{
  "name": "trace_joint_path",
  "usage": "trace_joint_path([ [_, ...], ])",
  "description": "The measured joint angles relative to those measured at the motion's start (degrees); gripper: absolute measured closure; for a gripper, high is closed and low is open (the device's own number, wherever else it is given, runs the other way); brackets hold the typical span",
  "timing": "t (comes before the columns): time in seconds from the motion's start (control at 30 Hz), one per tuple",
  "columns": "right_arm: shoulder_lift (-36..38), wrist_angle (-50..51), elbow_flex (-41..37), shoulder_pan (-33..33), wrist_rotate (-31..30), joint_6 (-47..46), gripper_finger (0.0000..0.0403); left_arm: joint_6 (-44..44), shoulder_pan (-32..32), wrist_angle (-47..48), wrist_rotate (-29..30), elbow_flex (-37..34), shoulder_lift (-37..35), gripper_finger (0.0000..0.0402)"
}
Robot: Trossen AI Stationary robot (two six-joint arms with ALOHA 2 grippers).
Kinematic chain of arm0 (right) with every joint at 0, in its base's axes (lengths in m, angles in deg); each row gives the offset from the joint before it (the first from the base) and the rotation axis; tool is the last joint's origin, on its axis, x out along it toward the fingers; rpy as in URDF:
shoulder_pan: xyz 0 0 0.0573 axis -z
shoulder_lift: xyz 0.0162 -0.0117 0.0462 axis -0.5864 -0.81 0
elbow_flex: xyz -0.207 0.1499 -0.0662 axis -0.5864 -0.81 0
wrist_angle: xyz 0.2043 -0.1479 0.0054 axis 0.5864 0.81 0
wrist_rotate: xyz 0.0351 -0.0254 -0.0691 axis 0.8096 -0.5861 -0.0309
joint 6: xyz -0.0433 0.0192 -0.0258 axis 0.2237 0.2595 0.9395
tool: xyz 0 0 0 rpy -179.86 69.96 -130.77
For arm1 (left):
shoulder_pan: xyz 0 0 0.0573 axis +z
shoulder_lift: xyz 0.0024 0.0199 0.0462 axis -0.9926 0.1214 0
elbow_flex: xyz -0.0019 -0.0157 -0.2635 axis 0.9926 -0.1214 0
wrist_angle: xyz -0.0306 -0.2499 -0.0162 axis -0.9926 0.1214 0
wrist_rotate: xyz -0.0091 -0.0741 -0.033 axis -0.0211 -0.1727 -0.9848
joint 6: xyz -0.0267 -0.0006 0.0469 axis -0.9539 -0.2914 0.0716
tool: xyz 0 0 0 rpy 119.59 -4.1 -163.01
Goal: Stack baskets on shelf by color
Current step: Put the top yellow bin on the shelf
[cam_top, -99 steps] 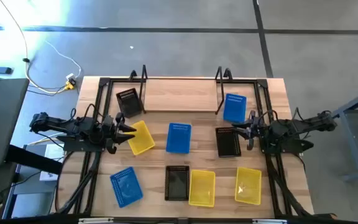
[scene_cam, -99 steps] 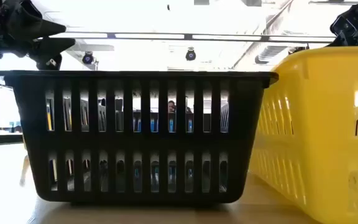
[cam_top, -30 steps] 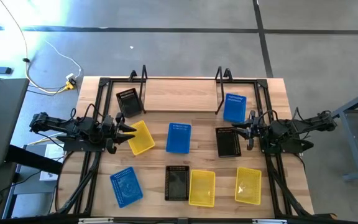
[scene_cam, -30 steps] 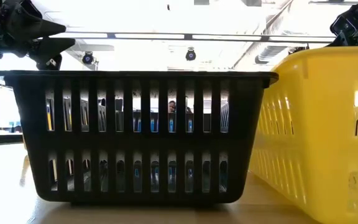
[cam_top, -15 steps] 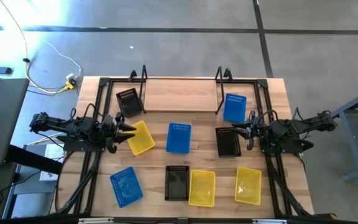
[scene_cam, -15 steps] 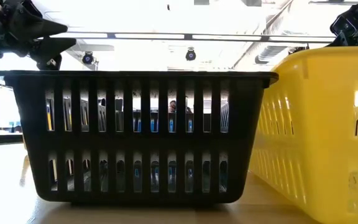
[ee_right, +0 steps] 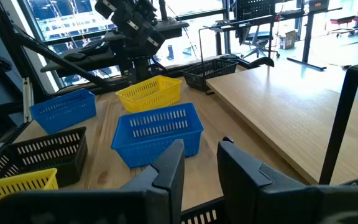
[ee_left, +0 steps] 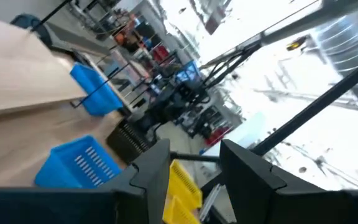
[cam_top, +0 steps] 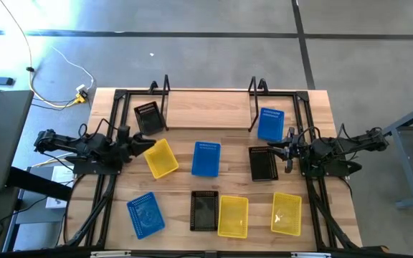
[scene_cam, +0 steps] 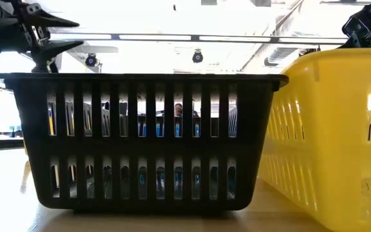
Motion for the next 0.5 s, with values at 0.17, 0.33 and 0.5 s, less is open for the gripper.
trace_joint_path([
  [0.17,0.0,0.0,0.0,0.0,0.0,0.0,0.0320,-0.2,0.0,-3.8,0.7,0.0,0.0,0.0271],
  [0.33,0.0,0.0,0.0,0.0,0.0,0.0,0.0320,-0.5,0.0,-9.5,4.9,0.0,0.0,0.0271],
  [0.5,0.0,0.0,0.0,0.0,0.0,-0.5,0.0320,5.2,0.0,-10.7,6.6,4.0,0.6,0.0271],
])
